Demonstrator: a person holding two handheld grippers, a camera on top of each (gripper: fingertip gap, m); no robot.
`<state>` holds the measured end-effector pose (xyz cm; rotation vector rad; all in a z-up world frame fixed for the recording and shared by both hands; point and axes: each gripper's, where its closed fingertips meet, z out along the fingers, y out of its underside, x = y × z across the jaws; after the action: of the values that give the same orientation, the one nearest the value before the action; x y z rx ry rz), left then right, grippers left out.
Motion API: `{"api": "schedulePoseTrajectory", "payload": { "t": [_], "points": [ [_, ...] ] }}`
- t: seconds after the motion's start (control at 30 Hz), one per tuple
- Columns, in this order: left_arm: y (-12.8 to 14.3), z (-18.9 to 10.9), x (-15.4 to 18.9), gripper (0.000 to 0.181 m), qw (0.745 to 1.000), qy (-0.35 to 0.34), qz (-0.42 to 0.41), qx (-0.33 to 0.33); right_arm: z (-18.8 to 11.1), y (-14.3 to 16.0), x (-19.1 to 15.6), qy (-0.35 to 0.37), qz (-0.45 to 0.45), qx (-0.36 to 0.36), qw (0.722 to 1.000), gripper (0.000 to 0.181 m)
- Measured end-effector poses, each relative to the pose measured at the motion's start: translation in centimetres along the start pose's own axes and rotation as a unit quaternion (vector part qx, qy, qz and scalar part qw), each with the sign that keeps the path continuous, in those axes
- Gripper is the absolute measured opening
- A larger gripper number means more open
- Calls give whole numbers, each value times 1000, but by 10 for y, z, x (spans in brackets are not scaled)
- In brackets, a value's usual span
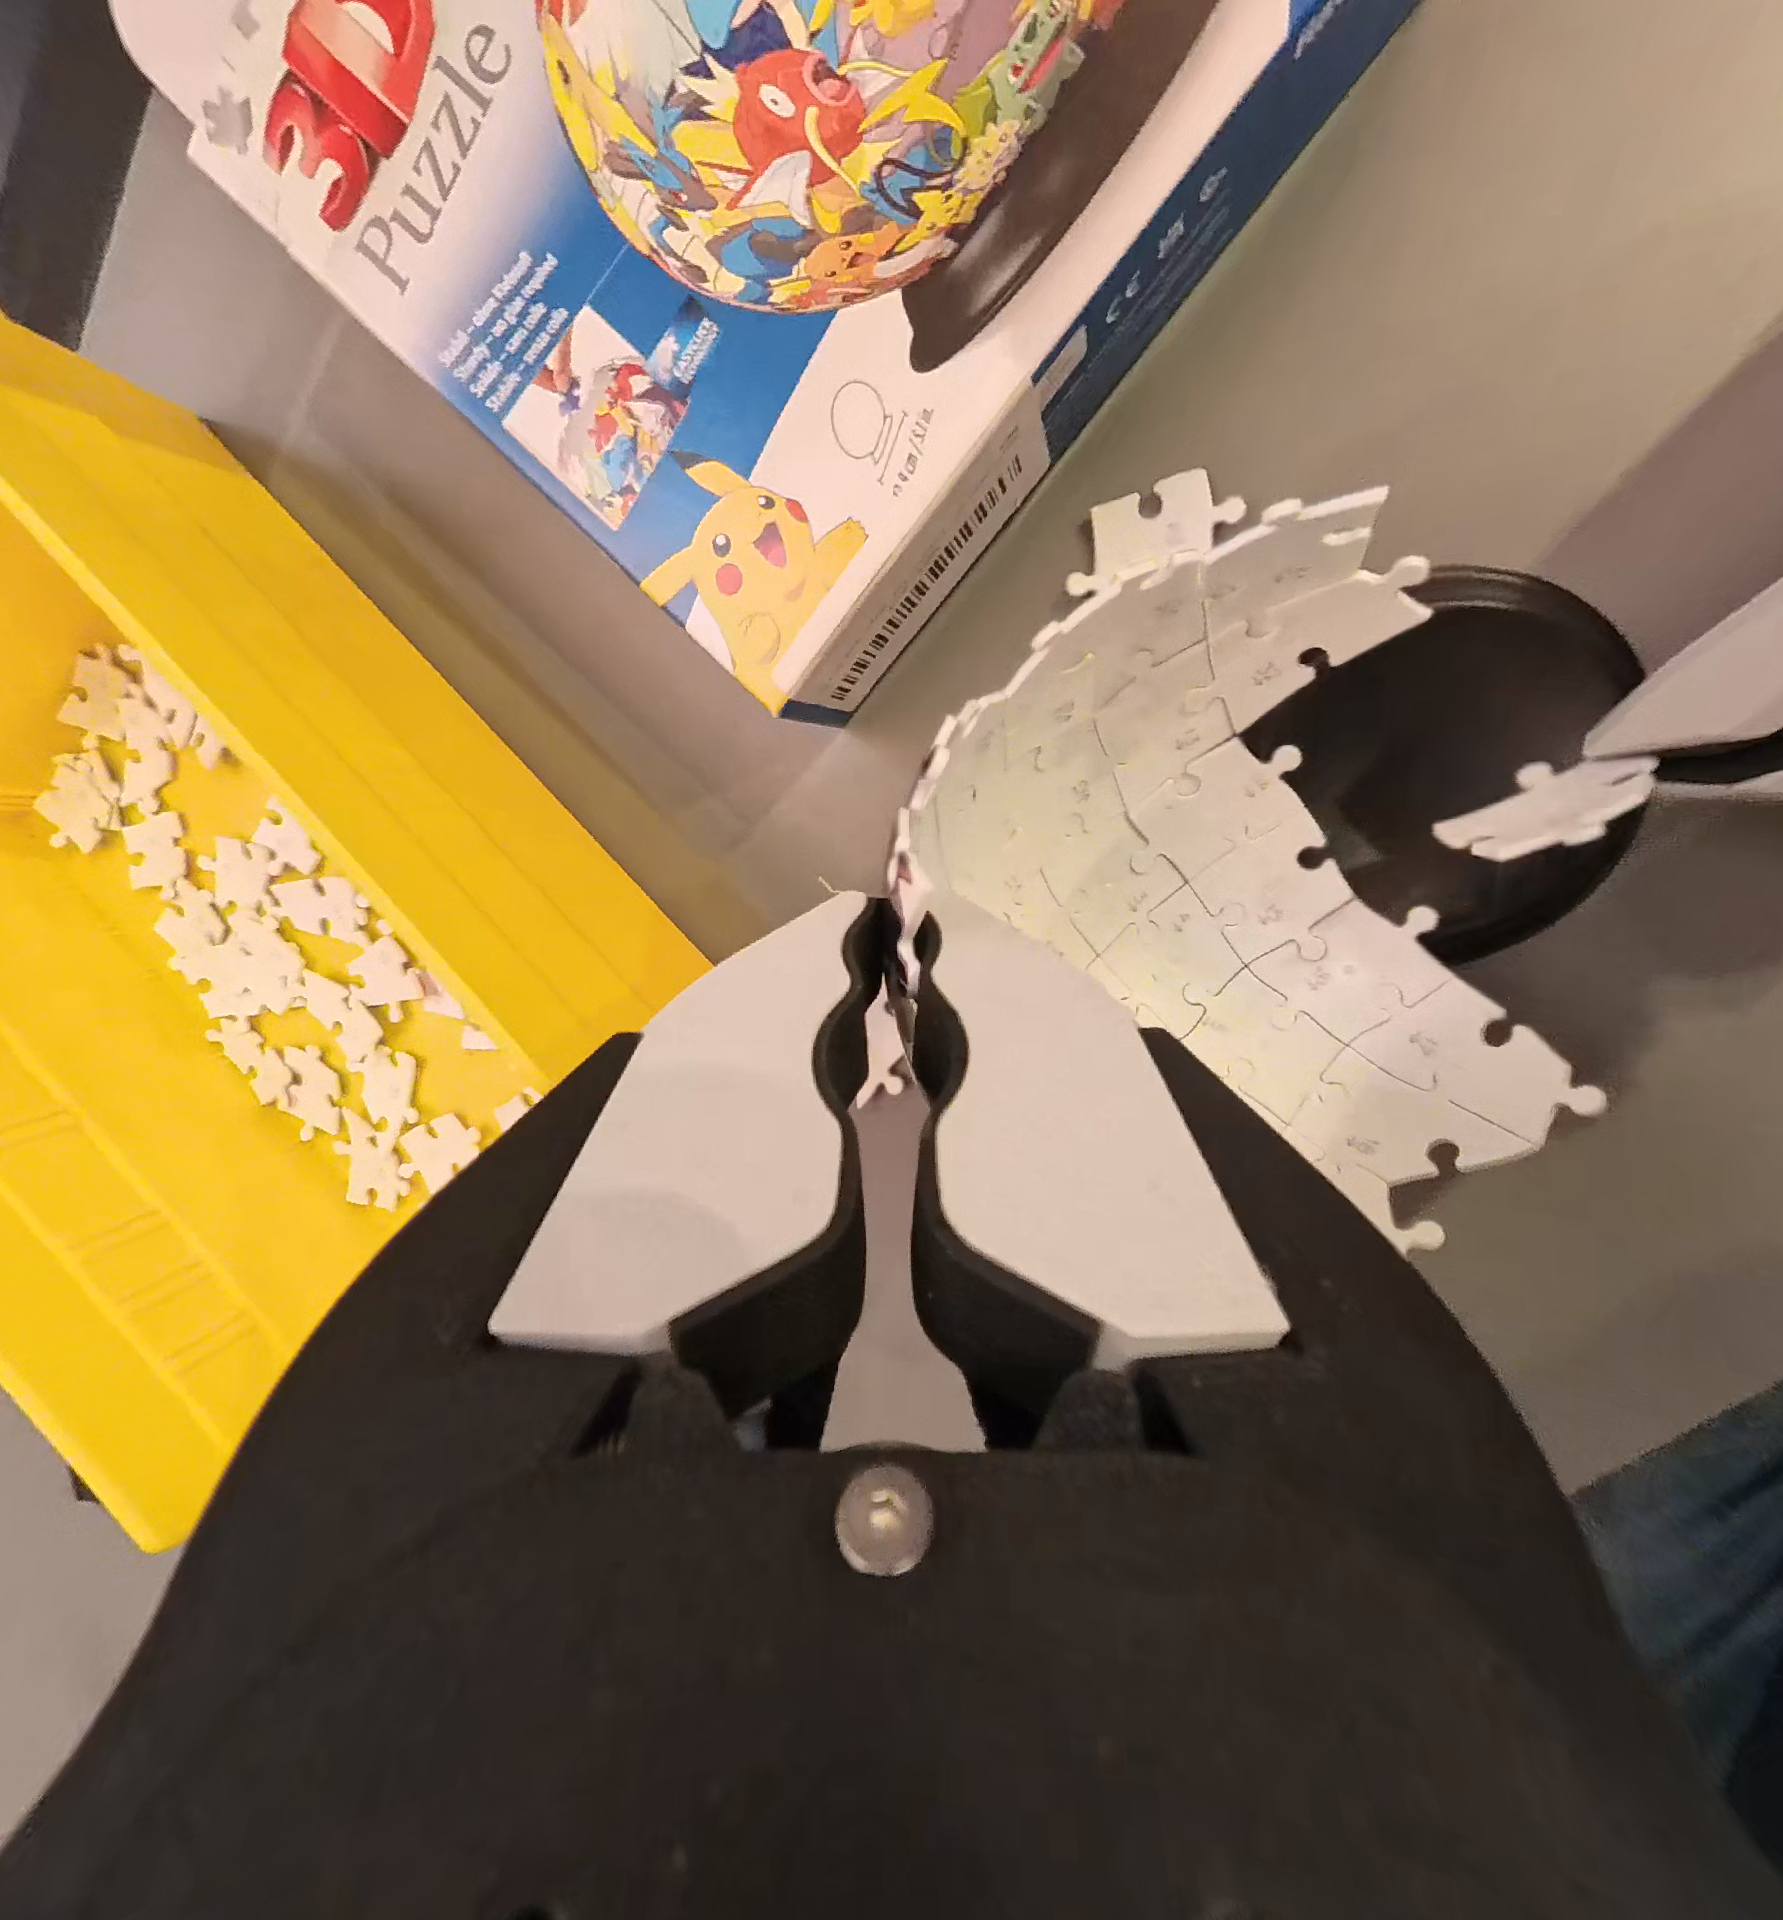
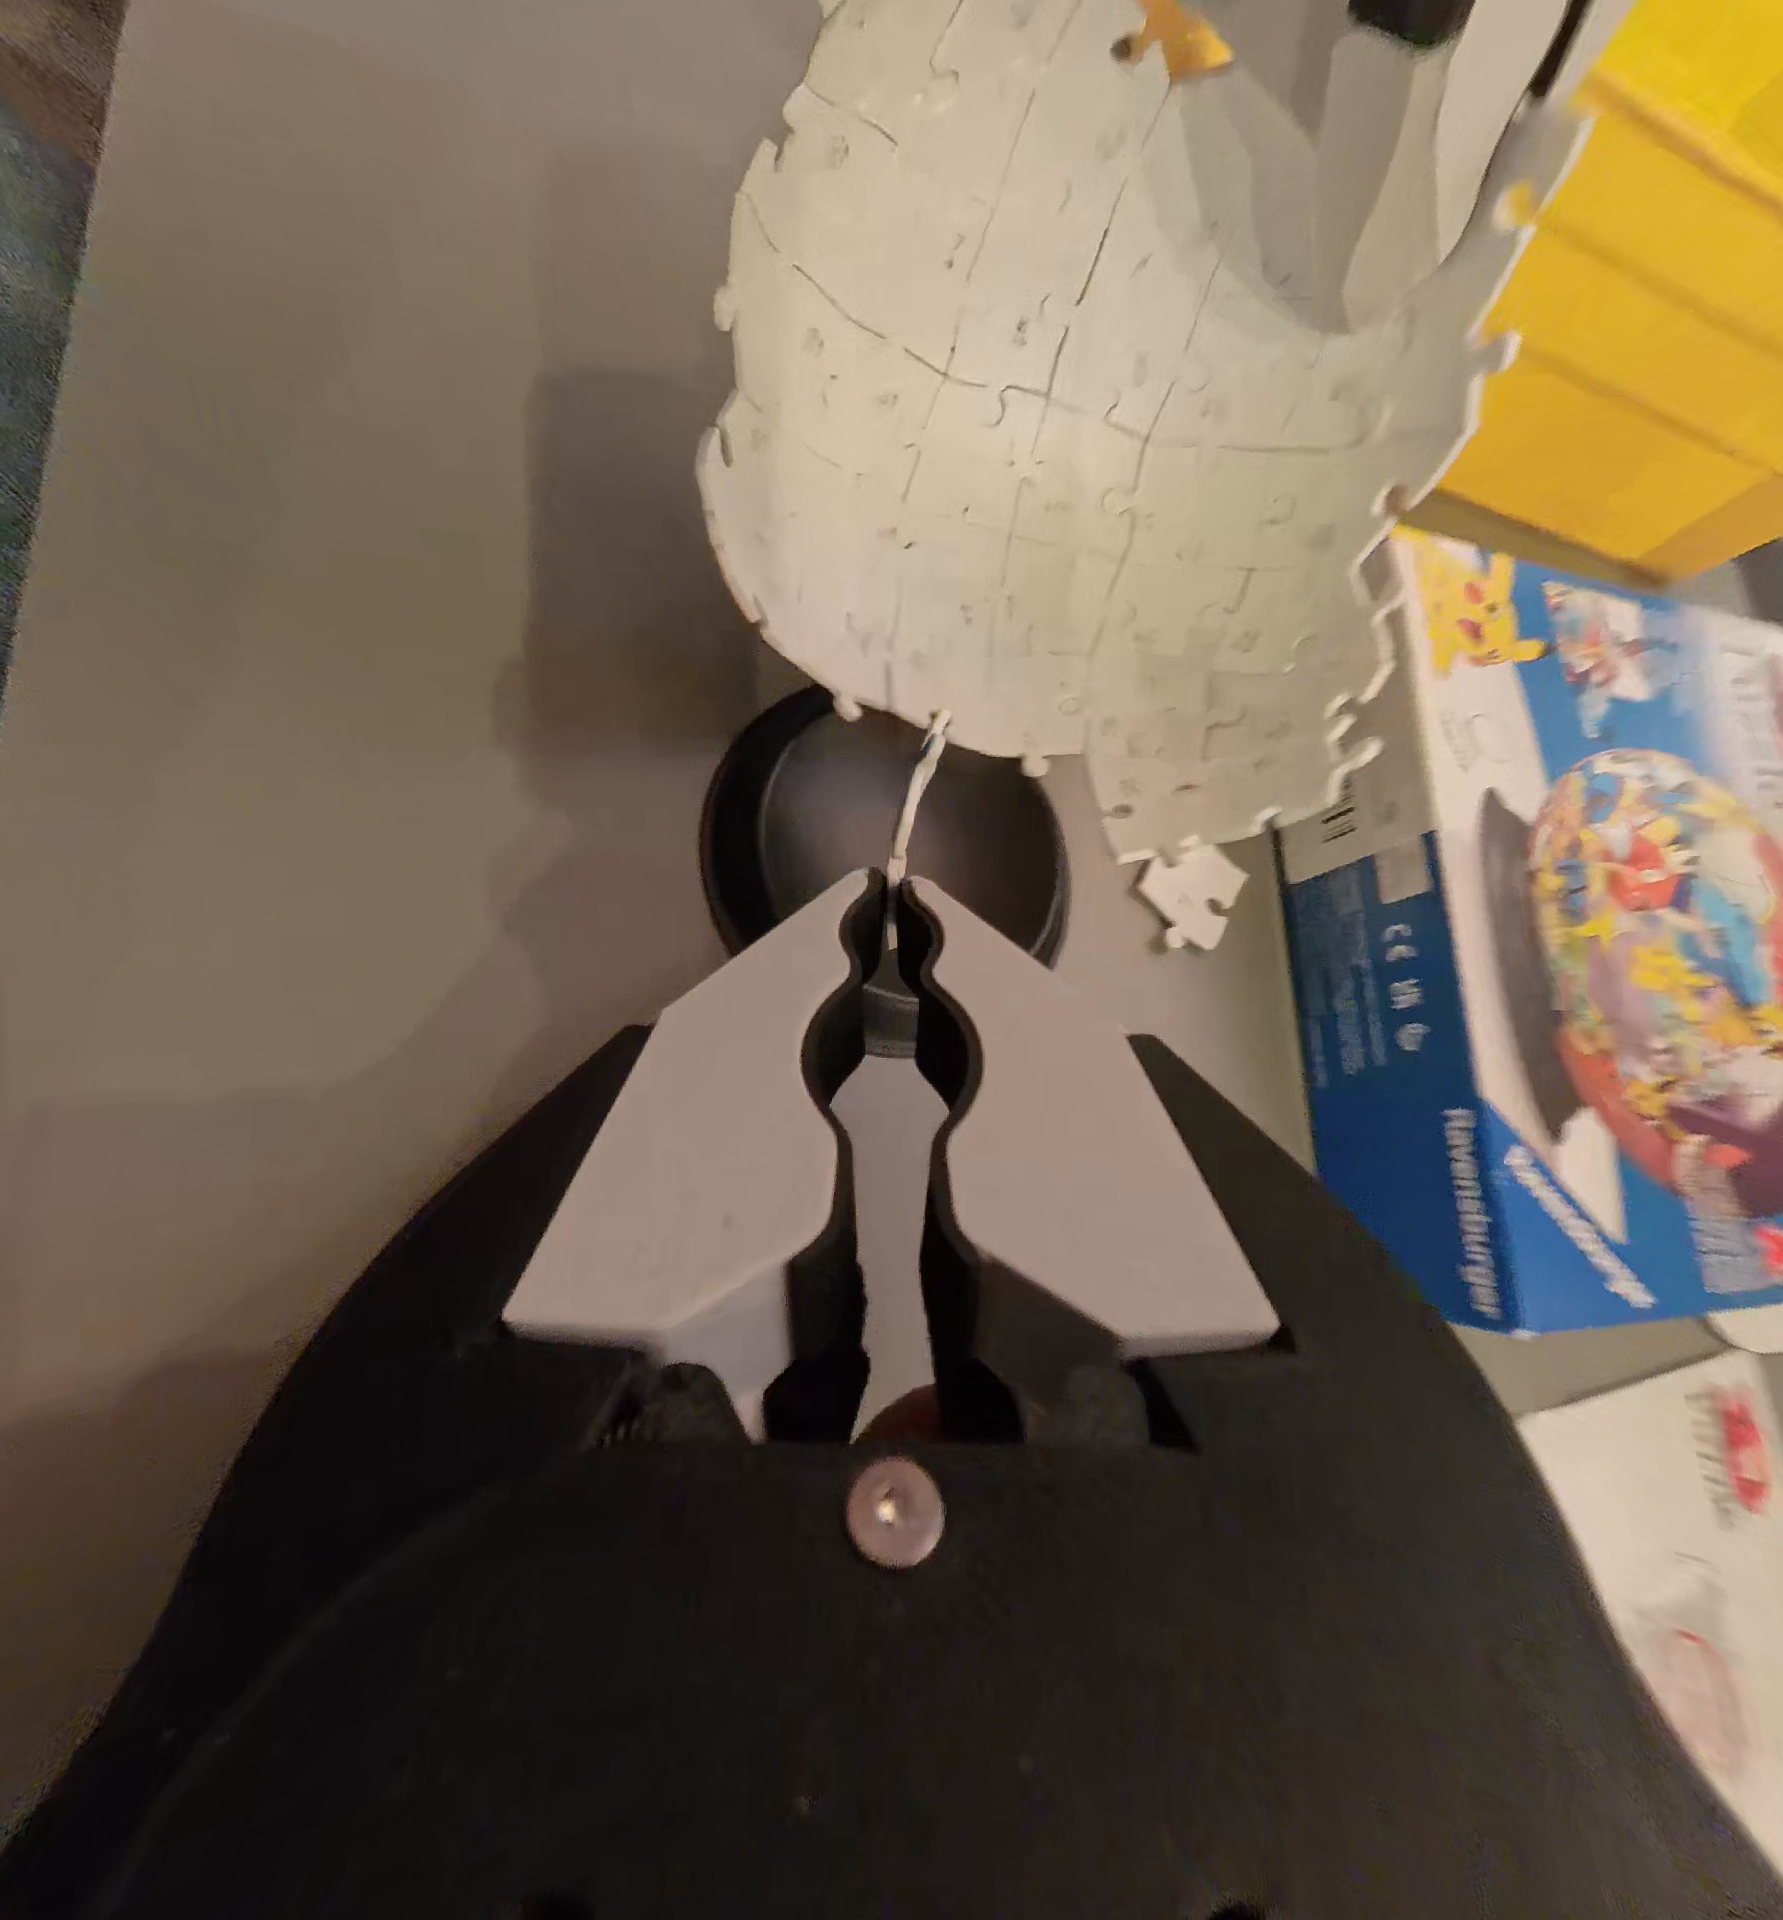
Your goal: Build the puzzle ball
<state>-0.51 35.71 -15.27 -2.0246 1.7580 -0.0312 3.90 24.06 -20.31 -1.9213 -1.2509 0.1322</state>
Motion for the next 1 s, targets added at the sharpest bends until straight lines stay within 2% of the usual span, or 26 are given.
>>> {"api": "schedulePoseTrajectory", "payload": {
  "t": [0.13,0.3,0.43,0.6,0.73,1.0],
  "points": [
    [-3,-2,7,3,999,11,26,-19,-10,1,11,61,-106,-42,992,0],
    [-9,0,18,3,996,29,60,-51,-17,-1,9,113,-227,-92,963,0],
    [-15,5,24,3,993,42,81,-76,-18,-4,3,132,-288,-112,942,0],
    [-23,8,27,3,988,41,106,-103,-15,0,11,163,-328,-152,918,0],
    [-26,9,29,3,984,33,122,-123,-6,8,9,154,-364,-190,899,0],
    [-30,11,31,3,975,23,154,-158,3,13,11,138,-380,-225,886,0]
  ]
}}
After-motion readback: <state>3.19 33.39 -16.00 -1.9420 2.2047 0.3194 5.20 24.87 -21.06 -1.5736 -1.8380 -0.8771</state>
